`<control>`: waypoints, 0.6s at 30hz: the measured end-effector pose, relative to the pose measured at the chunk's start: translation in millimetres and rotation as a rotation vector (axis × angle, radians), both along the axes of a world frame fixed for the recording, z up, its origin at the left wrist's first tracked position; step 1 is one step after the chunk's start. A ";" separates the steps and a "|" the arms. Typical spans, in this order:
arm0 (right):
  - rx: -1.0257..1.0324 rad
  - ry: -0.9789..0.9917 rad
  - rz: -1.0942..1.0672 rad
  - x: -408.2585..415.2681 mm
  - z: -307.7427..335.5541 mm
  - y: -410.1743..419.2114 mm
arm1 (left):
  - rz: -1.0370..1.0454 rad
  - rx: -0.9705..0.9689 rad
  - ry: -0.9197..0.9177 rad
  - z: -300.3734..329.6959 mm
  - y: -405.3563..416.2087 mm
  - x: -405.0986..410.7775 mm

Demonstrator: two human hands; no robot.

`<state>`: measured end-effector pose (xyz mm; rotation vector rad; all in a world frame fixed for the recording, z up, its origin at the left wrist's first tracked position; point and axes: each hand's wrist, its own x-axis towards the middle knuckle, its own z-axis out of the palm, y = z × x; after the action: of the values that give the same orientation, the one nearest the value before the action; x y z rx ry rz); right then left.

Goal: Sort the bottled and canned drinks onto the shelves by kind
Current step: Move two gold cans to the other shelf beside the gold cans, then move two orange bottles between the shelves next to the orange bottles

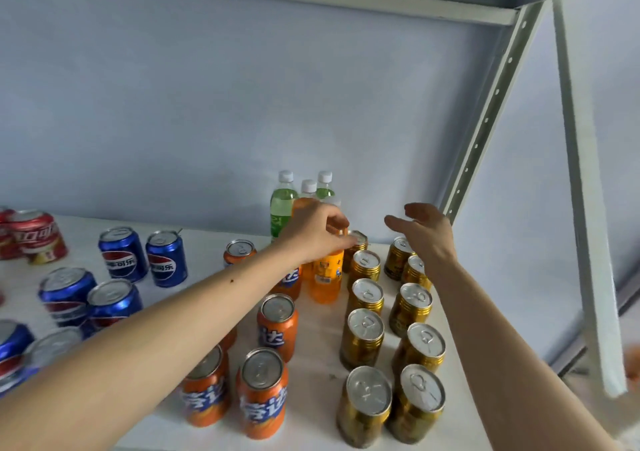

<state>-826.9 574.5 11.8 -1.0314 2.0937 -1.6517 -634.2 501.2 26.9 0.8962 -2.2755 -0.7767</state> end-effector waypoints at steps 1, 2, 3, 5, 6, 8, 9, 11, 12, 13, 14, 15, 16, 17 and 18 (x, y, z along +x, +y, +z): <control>-0.001 -0.006 0.010 11.1 0.0 0.2 | 0.009 -0.013 -0.007 1.7 -3.2 11.9; 0.002 -0.014 0.020 20.1 -0.4 0.0 | 0.021 -0.024 -0.016 3.0 -6.6 21.1; 0.008 -0.021 0.025 30.9 -1.3 -1.2 | 0.033 -0.027 -0.024 3.7 -11.7 31.8; 0.018 -0.036 0.031 47.7 -3.9 -4.9 | 0.058 -0.029 -0.041 4.2 -23.7 47.7; 0.026 -0.041 0.038 54.3 -6.4 -7.3 | 0.072 -0.028 -0.052 4.0 -30.5 53.8; 0.064 -0.037 0.057 64.2 -12.3 -12.6 | 0.088 -0.024 -0.079 2.4 -45.2 62.2; 0.092 -0.031 0.065 68.1 -16.1 -16.1 | 0.090 -0.022 -0.086 1.2 -53.2 65.2; 0.168 0.004 0.071 72.4 -23.2 -26.1 | 0.090 -0.014 -0.089 -1.1 -69.1 67.2; 0.215 0.027 0.075 73.5 -26.7 -31.0 | 0.093 -0.011 -0.087 -2.6 -75.9 66.6; 0.260 0.048 0.082 73.7 -29.5 -37.5 | 0.099 -0.010 -0.083 -4.1 -84.2 64.7; 0.303 0.067 0.091 73.7 -31.9 -43.6 | 0.105 -0.012 -0.077 -6.1 -92.1 62.0; 0.339 0.093 0.099 73.3 -34.0 -49.6 | 0.108 -0.011 -0.070 -8.4 -99.5 58.3; 0.366 0.124 0.105 72.7 -36.2 -55.0 | 0.105 -0.010 -0.067 -10.7 -106.3 54.0; 0.380 0.154 0.111 72.5 -38.2 -58.4 | 0.096 -0.011 -0.068 -12.7 -111.5 49.5; 0.387 0.180 0.115 72.0 -40.3 -62.3 | 0.087 -0.009 -0.072 -14.7 -116.5 44.4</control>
<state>-755.0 512.1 -28.6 -1.1729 2.2952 -1.0742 -589.9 384.6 12.2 1.0270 -2.2835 -0.7059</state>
